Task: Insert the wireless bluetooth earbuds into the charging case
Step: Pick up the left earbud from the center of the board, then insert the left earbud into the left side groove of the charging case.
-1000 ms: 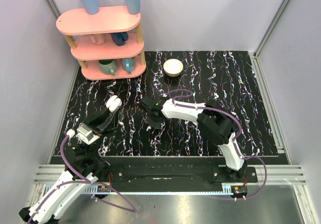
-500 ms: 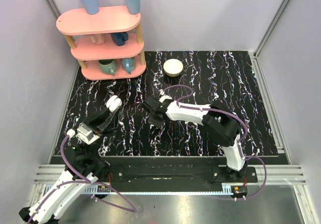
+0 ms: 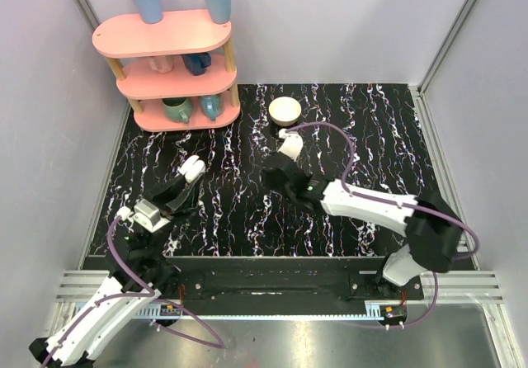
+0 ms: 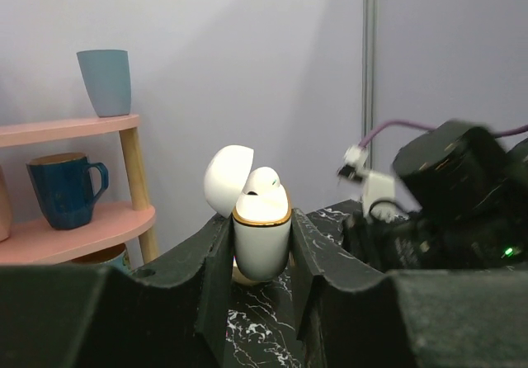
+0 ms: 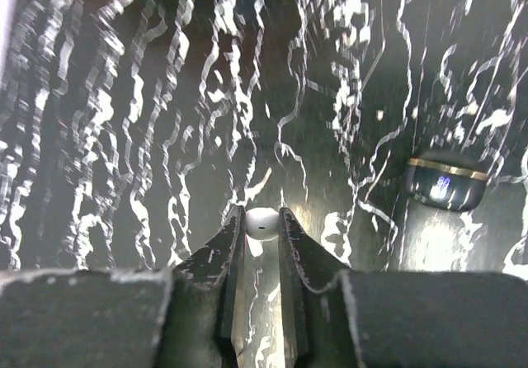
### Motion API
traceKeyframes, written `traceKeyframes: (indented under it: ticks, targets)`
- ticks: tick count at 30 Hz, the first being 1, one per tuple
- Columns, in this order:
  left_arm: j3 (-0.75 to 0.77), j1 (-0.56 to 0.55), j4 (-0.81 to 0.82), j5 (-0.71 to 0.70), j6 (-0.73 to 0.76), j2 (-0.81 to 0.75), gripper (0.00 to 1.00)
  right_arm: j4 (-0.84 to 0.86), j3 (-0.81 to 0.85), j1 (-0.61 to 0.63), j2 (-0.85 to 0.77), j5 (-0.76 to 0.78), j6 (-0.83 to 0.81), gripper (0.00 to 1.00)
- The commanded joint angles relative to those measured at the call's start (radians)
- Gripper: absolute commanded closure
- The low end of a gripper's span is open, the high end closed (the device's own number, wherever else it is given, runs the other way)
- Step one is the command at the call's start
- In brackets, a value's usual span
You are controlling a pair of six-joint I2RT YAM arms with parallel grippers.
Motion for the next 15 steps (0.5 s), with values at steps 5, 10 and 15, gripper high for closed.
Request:
traceKeyframes:
  ticks: [5, 10, 15]
  targets:
    - [0.02, 0.0, 0.09, 0.035, -0.001, 0.078, 1.0, 0.497, -0.167, 0.01, -0.292, 0.122, -0.381, 1.0]
    - [0.023, -0.002, 0.139, 0.047, -0.009, 0.123, 1.0, 0.62, -0.204, 0.017, -0.386, 0.059, -0.524, 1.0]
    - [0.028, -0.002, 0.172, 0.087, -0.009, 0.161, 1.0, 0.726, -0.216, 0.036, -0.446, -0.019, -0.619, 1.0]
